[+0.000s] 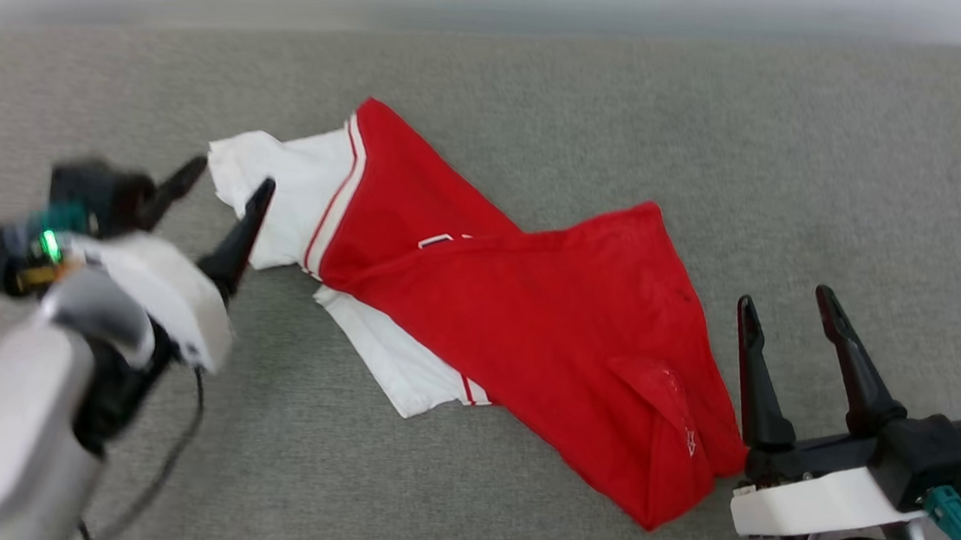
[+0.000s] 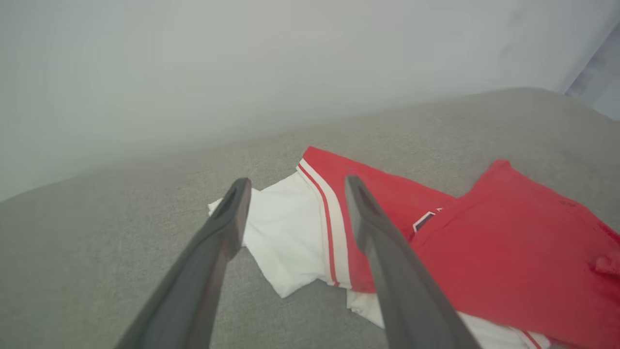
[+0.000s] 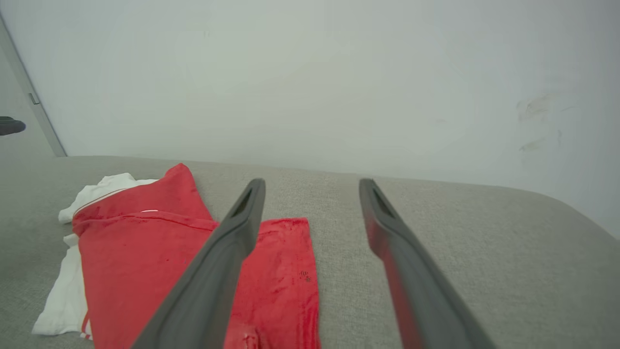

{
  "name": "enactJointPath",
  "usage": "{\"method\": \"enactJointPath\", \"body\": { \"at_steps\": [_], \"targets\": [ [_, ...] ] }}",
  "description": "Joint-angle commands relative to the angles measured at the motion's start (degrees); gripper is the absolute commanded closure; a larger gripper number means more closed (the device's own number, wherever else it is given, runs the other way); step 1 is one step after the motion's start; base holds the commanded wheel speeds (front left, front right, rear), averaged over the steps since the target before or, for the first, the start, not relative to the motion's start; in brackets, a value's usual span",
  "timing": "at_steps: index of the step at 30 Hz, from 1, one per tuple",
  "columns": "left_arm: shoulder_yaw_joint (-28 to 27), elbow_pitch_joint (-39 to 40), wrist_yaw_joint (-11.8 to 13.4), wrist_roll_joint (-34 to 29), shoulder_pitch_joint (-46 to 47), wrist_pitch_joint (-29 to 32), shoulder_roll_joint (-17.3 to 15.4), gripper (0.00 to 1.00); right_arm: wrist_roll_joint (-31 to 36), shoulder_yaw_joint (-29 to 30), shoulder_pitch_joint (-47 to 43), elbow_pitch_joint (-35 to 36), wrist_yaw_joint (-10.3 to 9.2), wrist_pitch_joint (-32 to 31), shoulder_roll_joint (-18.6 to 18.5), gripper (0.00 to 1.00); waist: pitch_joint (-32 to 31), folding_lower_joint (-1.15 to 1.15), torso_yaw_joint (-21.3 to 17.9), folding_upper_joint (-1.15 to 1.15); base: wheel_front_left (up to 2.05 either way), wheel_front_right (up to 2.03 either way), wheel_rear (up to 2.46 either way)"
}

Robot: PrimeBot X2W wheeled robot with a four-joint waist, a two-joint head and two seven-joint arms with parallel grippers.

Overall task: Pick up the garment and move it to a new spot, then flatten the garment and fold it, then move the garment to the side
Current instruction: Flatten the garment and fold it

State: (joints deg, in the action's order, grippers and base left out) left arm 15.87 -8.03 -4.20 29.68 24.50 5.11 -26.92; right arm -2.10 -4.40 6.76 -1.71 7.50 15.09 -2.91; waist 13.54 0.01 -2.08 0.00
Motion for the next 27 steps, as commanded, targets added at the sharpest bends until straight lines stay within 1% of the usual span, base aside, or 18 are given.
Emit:
{"method": "enactJointPath", "body": {
  "at_steps": [1, 4, 7, 9, 12, 15, 18, 22, 25, 26, 27],
  "targets": [
    [-0.1, -0.2, -0.4, 0.5, 1.6, 1.2, -0.7, 0.0, -0.3, 0.1, 0.8, 0.3, -0.02, 0.1, 0.0, 0.0, 2.3, -0.01, -1.8, 0.0, 0.0, 0.0, 0.0],
    [1.9, -2.0, -2.0, 3.7, 7.3, 13.0, -3.8, 0.0, -0.8, 0.4, 1.6, 0.7, -0.02, 0.1, 0.0, 0.0, 4.6, -0.01, -3.1, 0.0, 0.0, 0.0, 0.0],
    [4.2, -3.7, -2.8, 7.0, 12.6, 24.9, -7.7, 0.0, -1.4, 0.3, 2.2, 1.0, -0.02, 0.1, 0.1, 0.0, 6.8, -0.01, -4.4, 0.0, 0.0, 0.0, 0.0],
    [5.3, -4.6, -3.0, 8.9, 15.4, 31.2, -9.7, 0.0, -2.0, 0.3, 2.9, 1.1, -0.02, 0.1, 0.1, 0.0, 8.1, -0.01, -5.3, 0.0, 0.0, 0.0, 0.0],
    [6.4, -6.2, -3.1, 10.9, 18.1, 38.1, -12.0, 0.0, -2.8, 0.2, 3.2, 1.4, -0.02, 0.1, 0.1, 0.0, 9.7, -0.01, -6.4, 0.0, 0.0, 0.0, 0.0],
    [7.3, -7.4, -3.1, 11.3, 19.7, 42.2, -13.8, 0.0, -3.7, 0.1, 4.0, 1.5, -0.02, 0.1, 0.1, 0.0, 11.0, -0.01, -7.2, 0.0, 0.0, 0.0, 0.0],
    [8.0, -8.7, -2.9, 11.3, 20.5, 44.5, -14.6, 0.0, -4.2, 0.1, 4.2, 1.5, -0.02, 0.1, 0.1, 0.0, 12.0, -0.01, -7.6, 0.0, 0.0, 0.0, 0.0],
    [8.9, -10.8, -2.5, 11.1, 20.0, 46.4, -14.8, 0.0, -4.4, -0.1, 4.8, 1.8, -0.02, 0.1, 0.1, 0.0, 13.0, -0.01, -8.0, 0.0, 0.0, 0.0, 0.0],
    [10.2, -12.5, -2.6, 11.5, 18.5, 48.4, -14.8, 0.0, -4.6, 0.0, 5.0, 1.8, -0.02, 0.1, 0.1, 0.0, 13.5, -0.01, -8.1, 0.0, 0.0, 0.0, 0.0],
    [10.6, -12.9, -2.7, 12.0, 18.0, 48.9, -14.7, 0.83, -4.6, 0.0, 5.1, 1.8, -0.02, 0.1, 0.1, 0.0, 13.6, -0.01, -8.2, 0.0, 0.0, 0.0, 0.0],
    [10.4, -13.1, -2.8, 13.2, 17.4, 47.5, -14.1, 1.0, -4.5, 0.1, 5.2, 1.6, -0.02, 0.1, 0.1, 0.0, 13.4, -0.01, -8.2, 0.0, 0.0, 0.0, 0.0]
  ]
}}
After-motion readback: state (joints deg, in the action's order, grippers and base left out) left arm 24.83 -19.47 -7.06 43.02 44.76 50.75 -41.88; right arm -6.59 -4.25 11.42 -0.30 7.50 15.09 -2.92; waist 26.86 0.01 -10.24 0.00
